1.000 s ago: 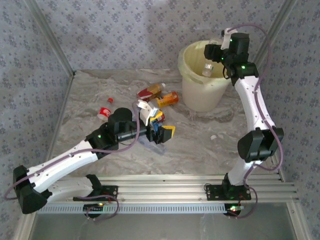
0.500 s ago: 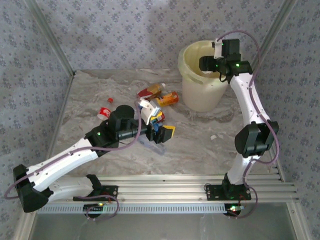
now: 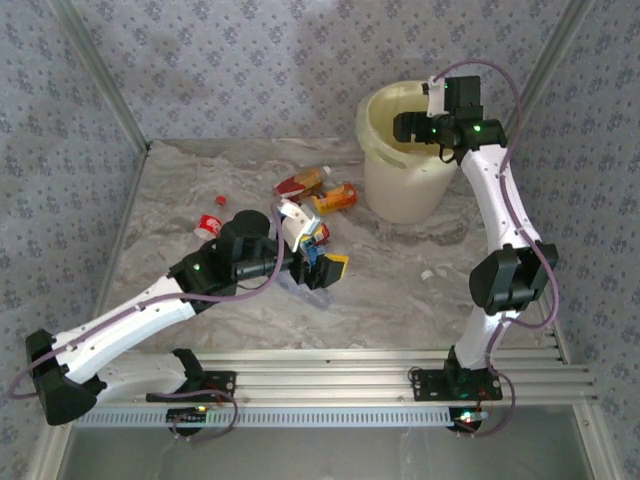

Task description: Put the plastic bottles in the bin

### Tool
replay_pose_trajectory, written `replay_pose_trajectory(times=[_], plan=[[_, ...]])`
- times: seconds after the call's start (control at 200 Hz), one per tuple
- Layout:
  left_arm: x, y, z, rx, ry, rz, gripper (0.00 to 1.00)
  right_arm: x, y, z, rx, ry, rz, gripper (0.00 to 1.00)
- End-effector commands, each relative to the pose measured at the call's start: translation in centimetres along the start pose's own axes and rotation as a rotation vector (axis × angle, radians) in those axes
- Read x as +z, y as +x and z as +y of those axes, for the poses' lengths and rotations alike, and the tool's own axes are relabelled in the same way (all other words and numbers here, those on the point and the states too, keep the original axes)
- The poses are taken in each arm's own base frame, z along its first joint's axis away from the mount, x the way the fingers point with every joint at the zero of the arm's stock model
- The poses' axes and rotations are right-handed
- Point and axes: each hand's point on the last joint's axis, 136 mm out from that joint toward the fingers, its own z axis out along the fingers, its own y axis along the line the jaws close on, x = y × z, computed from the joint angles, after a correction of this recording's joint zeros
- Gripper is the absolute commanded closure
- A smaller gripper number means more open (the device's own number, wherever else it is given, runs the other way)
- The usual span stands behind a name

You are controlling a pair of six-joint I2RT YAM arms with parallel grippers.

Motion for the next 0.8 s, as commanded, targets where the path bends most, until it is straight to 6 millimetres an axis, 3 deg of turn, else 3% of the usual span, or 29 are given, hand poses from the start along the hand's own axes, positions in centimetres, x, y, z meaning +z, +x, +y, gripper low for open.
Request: replay_pose_trajectory(times=[0.0, 0.24, 0.38, 0.615, 0.795], plan=[[-1.5, -1.4, -0.5, 0.057, -0.008, -0.021, 0.0, -3.6, -2.1, 1.4, 0.005, -0.035, -0.071, 0.09], [-2.2, -0.1, -0.1, 0.121, -0.036, 0.061, 0.0, -7.8, -2.5, 2.7, 0.004, -0.074, -0.135, 0.09], [-2.4, 0.8, 0.1, 0.148, -0.044, 0.109, 0.0, -10.0, -1.6, 4.0, 0.033, -0.111, -0.154, 0.09], [-2.9, 2.1, 0.2, 0.206, -0.04, 0.163, 0.0, -12.7, 3.0, 7.2, 0.104, -0.203, -0.125, 0.09], [-3.6, 2.8, 0.8, 0.248, -0.069, 0.21, 0.0, -13.9, 8.0, 10.0, 0.129, -0.304, -0.045, 0.09]])
